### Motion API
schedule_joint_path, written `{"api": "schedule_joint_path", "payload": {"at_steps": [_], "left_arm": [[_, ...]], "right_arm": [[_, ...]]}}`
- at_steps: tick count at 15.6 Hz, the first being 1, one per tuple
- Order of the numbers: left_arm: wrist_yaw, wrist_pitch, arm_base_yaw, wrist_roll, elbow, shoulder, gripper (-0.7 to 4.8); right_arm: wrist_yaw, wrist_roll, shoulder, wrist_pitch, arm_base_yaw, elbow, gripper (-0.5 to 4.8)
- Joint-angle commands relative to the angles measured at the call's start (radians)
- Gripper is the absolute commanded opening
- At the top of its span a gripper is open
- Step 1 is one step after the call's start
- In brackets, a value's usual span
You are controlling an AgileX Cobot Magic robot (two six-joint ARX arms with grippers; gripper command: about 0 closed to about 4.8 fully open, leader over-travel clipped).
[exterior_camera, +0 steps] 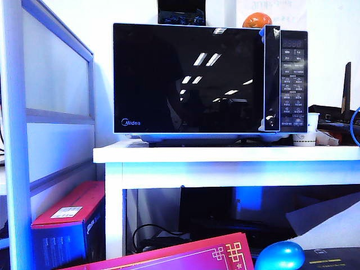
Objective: Open the microwave door, place the orange inside the microwave, then close the microwave door.
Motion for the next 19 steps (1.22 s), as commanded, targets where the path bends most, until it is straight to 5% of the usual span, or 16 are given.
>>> {"api": "schedule_joint_path", "payload": {"at_steps": [1,5,8,11,14,19], "left_arm": [[0.005,-0.018,0.000,-0.003,-0.002,-0.003,-0.04],[0.005,-0.018,0.000,-0.013,-0.002,-0.003,-0.04],[0.008,0.129,0.000,-0.229,0.035,-0.003,-0.04],[-0.072,0.147,0.001,-0.325,0.268,0.041,-0.04],[-0.029,0.124,0.000,-0.291,0.694,0.389,-0.04],[0.438,-0.209,0.000,-0.241,1.538,0.964,-0.04]], "right_arm": [[-0.007,0.003,-0.002,0.003,0.000,-0.008,-0.01],[-0.028,0.002,-0.002,0.008,0.000,-0.008,-0.01],[-0.201,0.005,-0.002,0.148,0.001,-0.005,-0.01],[-0.205,0.093,-0.002,0.090,0.001,0.137,-0.01],[-0.129,0.093,0.038,0.036,0.000,0.383,-0.01],[-0.069,0.091,0.308,-0.018,0.000,0.743,-0.01]]}}
